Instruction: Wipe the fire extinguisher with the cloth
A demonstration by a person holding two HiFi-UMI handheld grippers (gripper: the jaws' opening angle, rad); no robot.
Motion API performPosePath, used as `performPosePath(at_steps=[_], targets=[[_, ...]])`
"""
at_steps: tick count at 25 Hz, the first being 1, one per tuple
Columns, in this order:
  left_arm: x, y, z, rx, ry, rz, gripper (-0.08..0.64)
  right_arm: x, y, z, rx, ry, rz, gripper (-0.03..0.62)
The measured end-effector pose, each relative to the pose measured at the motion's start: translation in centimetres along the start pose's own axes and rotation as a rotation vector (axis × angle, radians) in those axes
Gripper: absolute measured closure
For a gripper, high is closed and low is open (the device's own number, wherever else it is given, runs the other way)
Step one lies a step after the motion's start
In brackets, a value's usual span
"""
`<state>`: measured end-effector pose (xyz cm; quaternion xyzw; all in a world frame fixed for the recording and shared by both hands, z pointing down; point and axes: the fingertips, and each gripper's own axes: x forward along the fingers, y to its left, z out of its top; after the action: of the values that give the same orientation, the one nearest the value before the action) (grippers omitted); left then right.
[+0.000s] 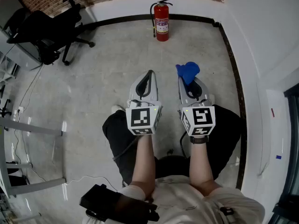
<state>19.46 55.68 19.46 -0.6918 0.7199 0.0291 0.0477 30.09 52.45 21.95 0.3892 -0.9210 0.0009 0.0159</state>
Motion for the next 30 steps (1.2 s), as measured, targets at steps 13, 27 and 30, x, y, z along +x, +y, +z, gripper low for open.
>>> performPosePath(at_steps=[13, 27, 30], targets=[[12.0, 3.7, -2.4, -0.048, 0.045, -0.013, 0.558, 12.1, -4.5, -1.1, 0.031, 0.0, 0.007, 0.515], [26.2, 6.0, 1.1, -0.035, -0.059, -0.083, 0.558, 24.5, -10.7, 3.8, -0.077, -0.07, 0.036, 0.515], [29.3, 7.8, -0.1, -0.047, -0.039, -0.09, 0.558, 28.5, -11.1, 3.0, -0.087, -0.049, 0.053, 0.514]])
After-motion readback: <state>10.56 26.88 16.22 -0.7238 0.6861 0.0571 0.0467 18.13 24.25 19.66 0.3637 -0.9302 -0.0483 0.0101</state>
